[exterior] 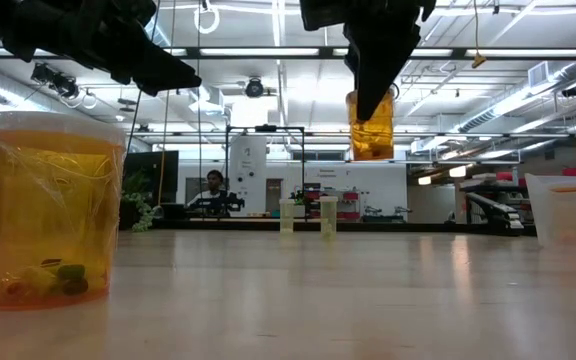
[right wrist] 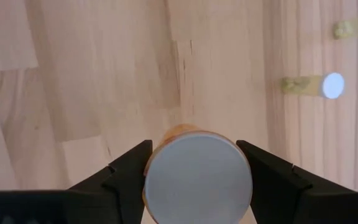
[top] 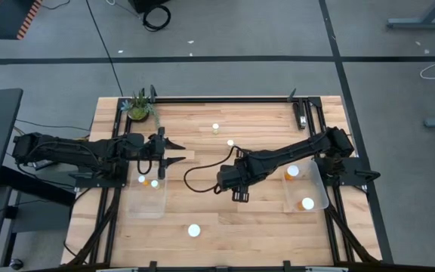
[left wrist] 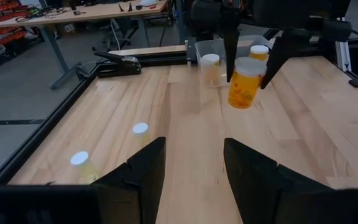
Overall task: Pick and place medicine bottles into bin by pill shape (circle, oval)
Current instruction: Put the big top yellow pill bottle into the right transparent bin
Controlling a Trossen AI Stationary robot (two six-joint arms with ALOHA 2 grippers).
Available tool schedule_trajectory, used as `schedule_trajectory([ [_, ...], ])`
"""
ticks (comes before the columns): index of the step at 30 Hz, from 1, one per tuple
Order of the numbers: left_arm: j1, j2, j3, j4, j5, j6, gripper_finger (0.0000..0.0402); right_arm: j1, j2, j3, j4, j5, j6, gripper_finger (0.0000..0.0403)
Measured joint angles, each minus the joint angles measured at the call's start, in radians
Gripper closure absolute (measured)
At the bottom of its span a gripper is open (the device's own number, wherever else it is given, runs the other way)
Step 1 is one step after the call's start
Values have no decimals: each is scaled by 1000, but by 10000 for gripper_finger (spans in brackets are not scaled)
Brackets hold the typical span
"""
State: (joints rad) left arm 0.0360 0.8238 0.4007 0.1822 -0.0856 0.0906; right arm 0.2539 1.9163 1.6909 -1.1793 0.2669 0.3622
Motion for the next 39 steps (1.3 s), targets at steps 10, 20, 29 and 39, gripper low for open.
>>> schedule_trajectory([
  [10, 0, 0, 0, 0, 0, 0, 230, 11, 0, -19, 4, 18, -15, 172],
  [20, 0, 0, 0, 0, 0, 0, 230, 19, -242, -342, 131, 13, 34, 172],
  [29, 0, 0, 0, 0, 0, 0, 230, 30, -547, -533, 132, 77, 188, 173],
  [39, 0, 0, 0, 1, 0, 0, 230, 20, -611, -554, 15, 8, 348, 173],
])
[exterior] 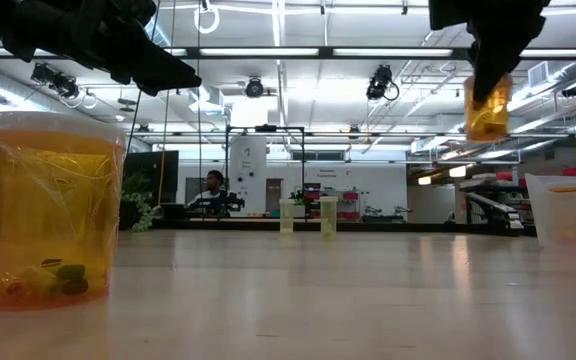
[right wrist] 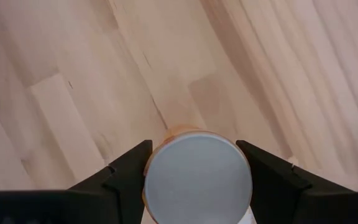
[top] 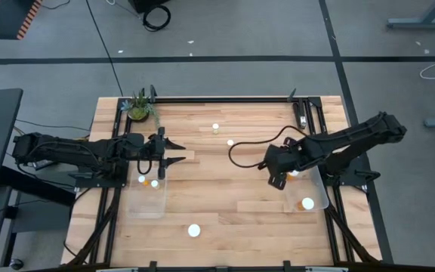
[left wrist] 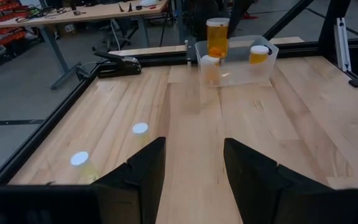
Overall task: Pick and place medicine bottles into bin by pill shape (circle, oval)
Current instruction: Put the big top yellow pill bottle into the right transparent bin
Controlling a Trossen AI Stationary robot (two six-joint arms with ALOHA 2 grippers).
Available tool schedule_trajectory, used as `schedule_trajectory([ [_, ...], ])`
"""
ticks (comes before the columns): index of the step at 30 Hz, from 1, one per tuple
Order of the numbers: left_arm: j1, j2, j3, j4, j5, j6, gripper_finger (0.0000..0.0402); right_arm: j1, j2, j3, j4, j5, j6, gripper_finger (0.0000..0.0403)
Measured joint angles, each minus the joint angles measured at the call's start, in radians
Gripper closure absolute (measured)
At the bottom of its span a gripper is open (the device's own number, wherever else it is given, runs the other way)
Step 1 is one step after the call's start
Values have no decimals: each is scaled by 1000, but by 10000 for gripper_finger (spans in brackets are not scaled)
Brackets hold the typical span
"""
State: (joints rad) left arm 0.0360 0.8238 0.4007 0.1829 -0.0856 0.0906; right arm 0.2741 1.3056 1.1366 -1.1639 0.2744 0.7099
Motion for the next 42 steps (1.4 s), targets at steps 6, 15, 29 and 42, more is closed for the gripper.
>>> schedule_trajectory([
  [6, 0, 0, 0, -1, 0, 0, 230, 50, -18, -1, -48, -10, 127, 173],
  [15, 0, 0, 0, 0, 0, 0, 230, 159, -110, -115, -88, -18, 417, 173],
  [29, 0, 0, 0, 0, 0, 0, 230, 311, -150, -226, -133, -77, 799, 173],
  [42, 0, 0, 0, 0, 0, 0, 230, 320, -174, -415, -42, -181, 861, 173],
])
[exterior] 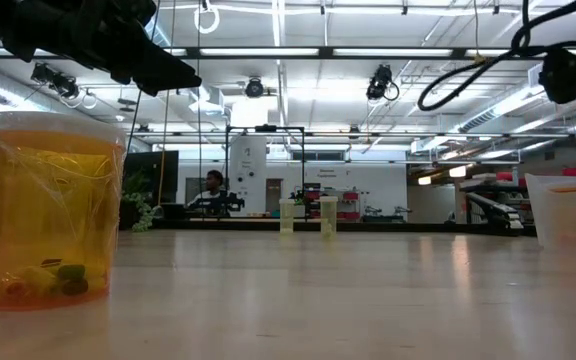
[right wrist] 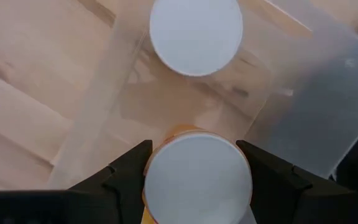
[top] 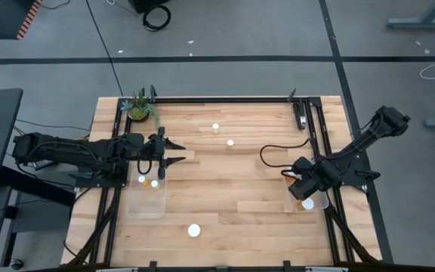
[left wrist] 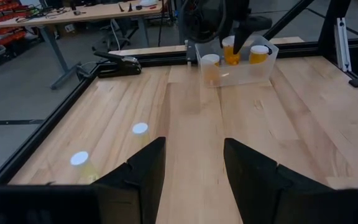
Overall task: Pick and place medicine bottles into bin by pill shape (circle, oval)
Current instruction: Put the big top yellow pill bottle into the right transparent bin
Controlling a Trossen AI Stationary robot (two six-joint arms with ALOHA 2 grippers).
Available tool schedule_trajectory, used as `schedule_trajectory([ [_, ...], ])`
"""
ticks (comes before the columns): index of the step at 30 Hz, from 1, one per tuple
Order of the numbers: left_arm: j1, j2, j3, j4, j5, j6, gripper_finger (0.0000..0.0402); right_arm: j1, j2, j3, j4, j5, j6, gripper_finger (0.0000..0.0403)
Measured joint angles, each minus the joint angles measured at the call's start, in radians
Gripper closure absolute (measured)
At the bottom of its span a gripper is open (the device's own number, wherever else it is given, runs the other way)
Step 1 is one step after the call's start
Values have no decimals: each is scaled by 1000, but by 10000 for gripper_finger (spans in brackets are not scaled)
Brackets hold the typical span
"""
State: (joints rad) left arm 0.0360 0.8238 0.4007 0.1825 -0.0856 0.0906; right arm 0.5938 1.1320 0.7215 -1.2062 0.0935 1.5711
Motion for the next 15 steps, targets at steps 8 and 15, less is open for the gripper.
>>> schedule_trajectory([
  [8, 0, 0, 0, 0, 0, 0, 230, 0, -36, -20, 8, 40, 29, 173],
  [15, 0, 0, 0, 0, 0, 0, 230, -2, -32, -20, 9, 58, 127, 173],
])
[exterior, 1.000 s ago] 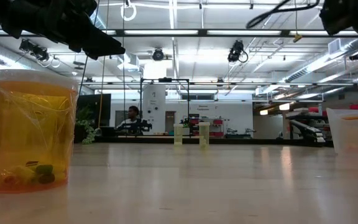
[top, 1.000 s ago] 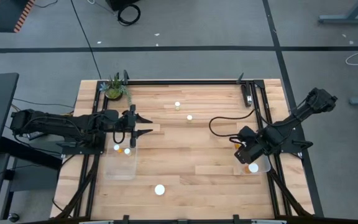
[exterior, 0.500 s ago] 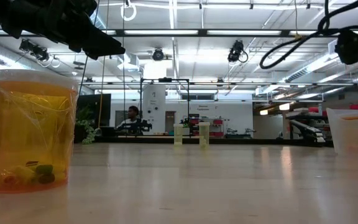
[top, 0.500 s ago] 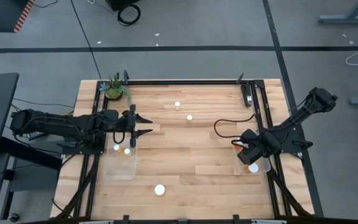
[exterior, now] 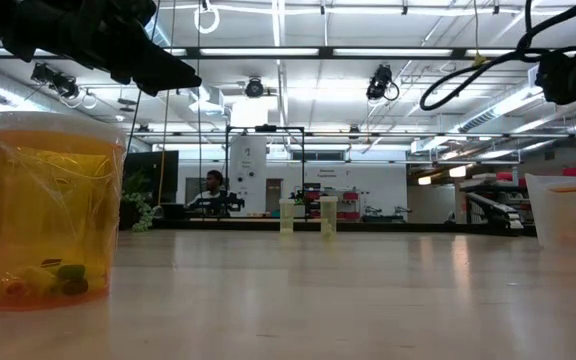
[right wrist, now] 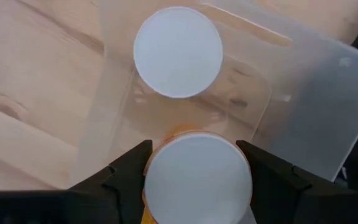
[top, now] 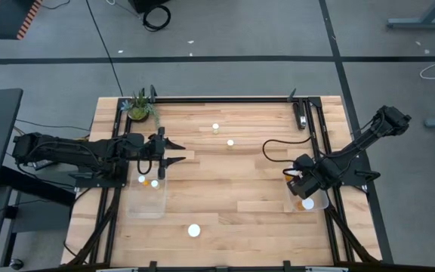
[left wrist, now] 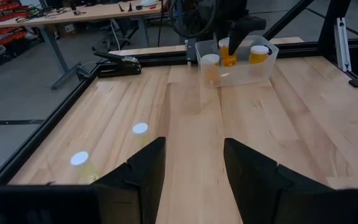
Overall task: Pick and place medicine bottles into bin by pill shape (circle, oval)
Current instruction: Put the big top yellow pill bottle into the right transparent bin
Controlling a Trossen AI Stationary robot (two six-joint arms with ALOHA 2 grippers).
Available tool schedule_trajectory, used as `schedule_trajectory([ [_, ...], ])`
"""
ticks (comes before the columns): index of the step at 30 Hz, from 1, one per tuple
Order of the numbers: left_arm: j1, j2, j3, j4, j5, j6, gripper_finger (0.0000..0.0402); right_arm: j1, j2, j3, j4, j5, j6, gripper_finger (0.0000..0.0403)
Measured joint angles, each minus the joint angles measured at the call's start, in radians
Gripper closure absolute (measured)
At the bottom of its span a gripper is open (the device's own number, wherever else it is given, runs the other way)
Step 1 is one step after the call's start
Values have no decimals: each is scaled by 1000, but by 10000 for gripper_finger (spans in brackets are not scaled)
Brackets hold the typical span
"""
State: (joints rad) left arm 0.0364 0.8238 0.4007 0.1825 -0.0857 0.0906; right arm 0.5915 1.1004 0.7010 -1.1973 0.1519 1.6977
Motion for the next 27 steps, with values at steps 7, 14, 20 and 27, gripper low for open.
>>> schedule_trajectory([
  [7, 0, 0, 0, 0, 0, 0, 230, 0, 0, 0, 55, -7, 109, 173],
  [14, 0, 0, 0, 0, 0, 0, 230, 1, 37, 0, 64, -23, 119, 168],
  [20, 0, 0, 0, 0, 0, 0, 230, 1, 52, 0, 67, -30, 117, 159],
  [27, 0, 0, 0, 0, 0, 0, 230, 1, 52, -30, 95, -56, 116, 155],
])
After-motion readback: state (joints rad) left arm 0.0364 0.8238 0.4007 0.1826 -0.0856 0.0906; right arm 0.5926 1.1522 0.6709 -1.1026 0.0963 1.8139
